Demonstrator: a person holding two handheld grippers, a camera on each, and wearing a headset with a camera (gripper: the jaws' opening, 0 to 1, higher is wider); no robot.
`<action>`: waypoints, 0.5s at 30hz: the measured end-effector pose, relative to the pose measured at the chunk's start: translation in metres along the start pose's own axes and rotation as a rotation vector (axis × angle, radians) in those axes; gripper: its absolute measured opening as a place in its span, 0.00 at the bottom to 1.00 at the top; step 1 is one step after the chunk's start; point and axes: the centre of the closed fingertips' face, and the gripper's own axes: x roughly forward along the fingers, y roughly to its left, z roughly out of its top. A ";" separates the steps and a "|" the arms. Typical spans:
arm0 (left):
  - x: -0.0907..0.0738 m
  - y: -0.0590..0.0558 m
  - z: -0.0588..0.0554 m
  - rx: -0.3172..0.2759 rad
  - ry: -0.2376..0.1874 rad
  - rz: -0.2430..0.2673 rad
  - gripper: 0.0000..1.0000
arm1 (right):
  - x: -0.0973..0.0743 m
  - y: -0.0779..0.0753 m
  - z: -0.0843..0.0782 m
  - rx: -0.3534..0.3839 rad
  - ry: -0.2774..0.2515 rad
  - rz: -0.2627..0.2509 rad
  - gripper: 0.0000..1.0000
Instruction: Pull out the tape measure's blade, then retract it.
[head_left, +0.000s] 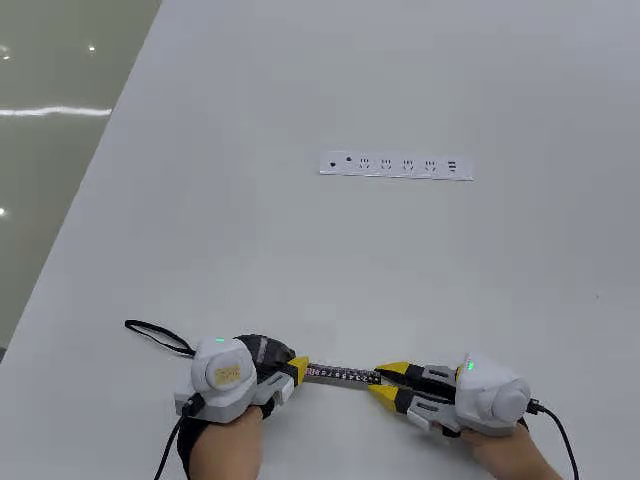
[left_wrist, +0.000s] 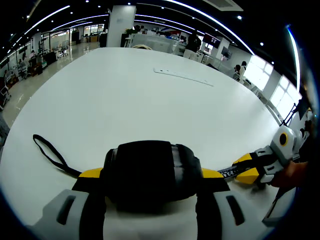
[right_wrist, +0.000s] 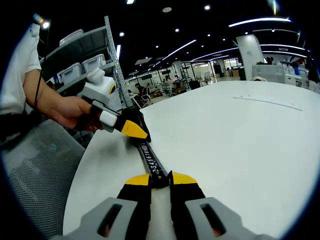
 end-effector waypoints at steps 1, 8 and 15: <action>0.000 0.000 0.000 0.000 0.000 0.000 0.72 | 0.001 0.001 0.000 0.000 0.000 0.001 0.12; -0.001 -0.001 0.001 0.001 0.001 0.000 0.72 | 0.008 0.003 0.002 -0.003 0.002 0.009 0.12; -0.001 0.000 0.000 0.000 0.001 0.000 0.72 | 0.014 0.004 0.004 -0.006 0.004 0.014 0.12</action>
